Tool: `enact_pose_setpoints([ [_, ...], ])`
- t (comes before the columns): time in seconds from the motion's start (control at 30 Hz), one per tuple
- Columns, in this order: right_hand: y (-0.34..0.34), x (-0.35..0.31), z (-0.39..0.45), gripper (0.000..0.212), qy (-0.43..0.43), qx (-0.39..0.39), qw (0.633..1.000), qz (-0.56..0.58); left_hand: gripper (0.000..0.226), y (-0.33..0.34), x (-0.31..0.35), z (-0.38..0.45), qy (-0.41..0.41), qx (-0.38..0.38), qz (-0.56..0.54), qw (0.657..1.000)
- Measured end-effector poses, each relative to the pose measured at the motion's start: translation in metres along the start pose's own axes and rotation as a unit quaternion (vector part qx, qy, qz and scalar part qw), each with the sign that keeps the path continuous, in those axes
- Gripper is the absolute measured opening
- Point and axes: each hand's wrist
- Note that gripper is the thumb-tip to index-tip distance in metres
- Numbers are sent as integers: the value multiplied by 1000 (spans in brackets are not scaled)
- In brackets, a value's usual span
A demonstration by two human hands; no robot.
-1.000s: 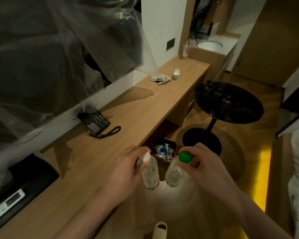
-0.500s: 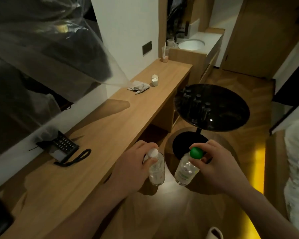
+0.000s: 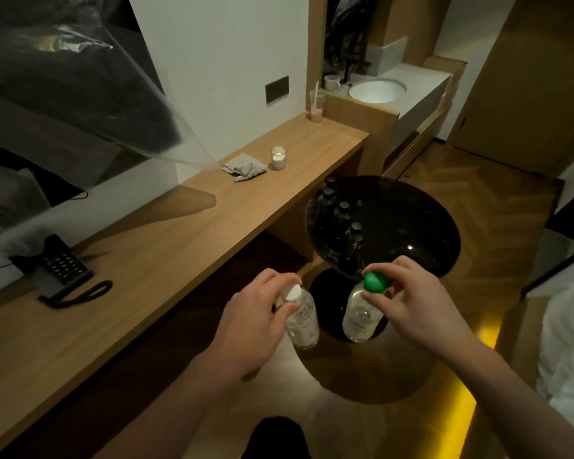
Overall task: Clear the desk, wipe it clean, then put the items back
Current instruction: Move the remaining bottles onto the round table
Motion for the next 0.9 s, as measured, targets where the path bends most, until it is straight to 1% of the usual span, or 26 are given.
enact_pose_setpoints([
  [0.1,-12,32,17,38,-11,-12,1000,-2,35,27,16,16,-31,0,-6,1000],
  [0.27,-30,80,60,37,-21,-28,999,9,35,63,25,58,-38,2,12,999],
  [0.43,-32,120,114,35,-22,-34,999,10,39,95,17,112,-47,-7,27,999],
  [0.57,-40,157,157,36,-20,-55,998,4,37,120,11,158,-57,-15,23,998],
  [0.7,-44,195,206,35,-12,-55,998,-5,35,142,5,207,-65,-24,23,997],
  [0.8,-38,218,232,35,-14,-77,997,-23,33,160,1,227,-79,-32,26,996],
  [0.9,-34,240,261,34,-23,-80,996,-20,33,176,-3,244,-94,-28,31,995],
])
Point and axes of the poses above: each hand's wrist, its own z-axis towards the middle knuckle, its own y-axis out of the palm, x = y × z, and after that the axes turned 12 degrees about -z, right-handed
